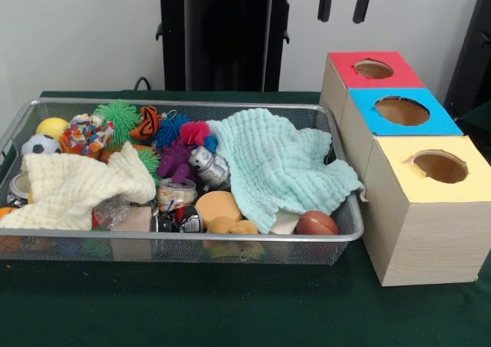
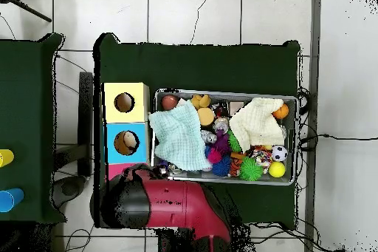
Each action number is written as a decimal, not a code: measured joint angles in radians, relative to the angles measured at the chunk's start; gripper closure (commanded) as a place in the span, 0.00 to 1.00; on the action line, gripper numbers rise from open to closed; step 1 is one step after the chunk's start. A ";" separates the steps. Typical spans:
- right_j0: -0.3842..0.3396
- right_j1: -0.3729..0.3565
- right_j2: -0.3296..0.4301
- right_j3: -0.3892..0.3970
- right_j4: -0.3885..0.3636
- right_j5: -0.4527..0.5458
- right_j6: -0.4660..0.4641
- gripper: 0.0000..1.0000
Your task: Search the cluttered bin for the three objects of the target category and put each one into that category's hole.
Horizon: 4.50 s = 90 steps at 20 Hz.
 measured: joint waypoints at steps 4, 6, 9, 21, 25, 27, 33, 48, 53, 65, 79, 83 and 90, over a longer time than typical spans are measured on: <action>-0.027 0.017 0.000 -0.021 -0.016 -0.002 0.000 0.00; -0.044 0.028 0.000 -0.031 -0.025 -0.006 0.000 0.00; -0.073 0.048 0.000 -0.049 -0.051 -0.011 0.000 0.00; -0.185 0.096 0.005 -0.133 -0.137 -0.011 0.000 0.00; -0.224 0.110 0.025 -0.166 -0.146 -0.011 0.000 0.00; -0.240 0.118 0.041 -0.186 -0.147 -0.011 0.000 0.00; -0.283 0.138 0.095 -0.241 -0.150 -0.011 0.000 0.00; -0.369 0.131 0.180 -0.318 -0.178 0.032 0.000 0.00; -0.383 0.131 0.201 -0.363 -0.180 0.099 0.000 0.00; -0.402 0.131 0.244 -0.399 -0.185 0.118 0.000 0.00; -0.467 0.175 0.300 -0.446 -0.234 0.120 0.000 0.00; -0.476 0.201 0.318 -0.479 -0.240 0.127 0.000 0.00; -0.496 0.232 0.356 -0.516 -0.254 0.128 0.000 0.00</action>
